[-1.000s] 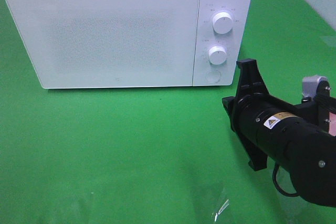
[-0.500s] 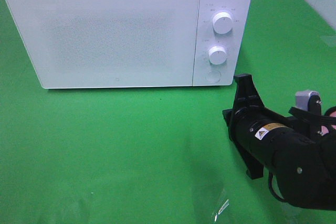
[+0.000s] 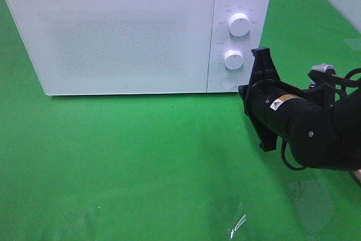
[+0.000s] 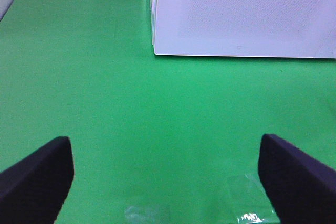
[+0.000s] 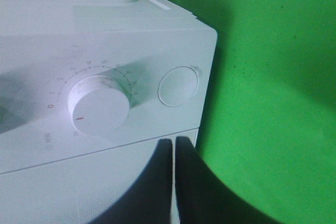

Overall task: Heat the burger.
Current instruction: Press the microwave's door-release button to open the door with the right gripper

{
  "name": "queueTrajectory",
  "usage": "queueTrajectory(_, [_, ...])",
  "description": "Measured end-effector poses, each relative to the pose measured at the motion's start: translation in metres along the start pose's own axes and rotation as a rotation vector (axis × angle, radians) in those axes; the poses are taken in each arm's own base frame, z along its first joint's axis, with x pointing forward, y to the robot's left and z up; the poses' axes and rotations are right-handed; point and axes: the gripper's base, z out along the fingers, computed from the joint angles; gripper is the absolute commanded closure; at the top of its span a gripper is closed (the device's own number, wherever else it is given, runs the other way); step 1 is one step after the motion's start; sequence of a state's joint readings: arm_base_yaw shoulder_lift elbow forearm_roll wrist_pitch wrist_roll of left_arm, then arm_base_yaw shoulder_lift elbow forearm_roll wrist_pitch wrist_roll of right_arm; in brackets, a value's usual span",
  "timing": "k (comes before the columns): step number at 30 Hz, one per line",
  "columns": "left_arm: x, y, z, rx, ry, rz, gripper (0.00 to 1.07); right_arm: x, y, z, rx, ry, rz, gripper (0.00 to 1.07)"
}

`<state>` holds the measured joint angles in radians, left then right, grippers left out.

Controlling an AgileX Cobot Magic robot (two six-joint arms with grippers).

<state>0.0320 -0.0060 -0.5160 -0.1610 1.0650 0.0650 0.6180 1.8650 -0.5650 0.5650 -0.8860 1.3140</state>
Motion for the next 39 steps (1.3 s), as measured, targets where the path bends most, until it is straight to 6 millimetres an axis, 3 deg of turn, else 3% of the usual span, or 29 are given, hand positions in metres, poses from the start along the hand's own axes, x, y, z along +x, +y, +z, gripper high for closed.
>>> queueTrajectory(19, [0.0, 0.0, 0.0, 0.0, 0.0, 0.0, 0.19, 0.004, -0.009, 0.055, -0.001, -0.037, 0.042, 1.07])
queueTrajectory(34, [0.0, 0.0, 0.0, 0.0, 0.0, 0.0, 0.19, -0.004, -0.004, 0.07, -0.019, -0.069, 0.068, 1.07])
queueTrajectory(39, [0.0, 0.0, 0.0, 0.0, 0.0, 0.0, 0.19, -0.002, -0.01, 0.074, 0.009, -0.065, 0.09, 1.07])
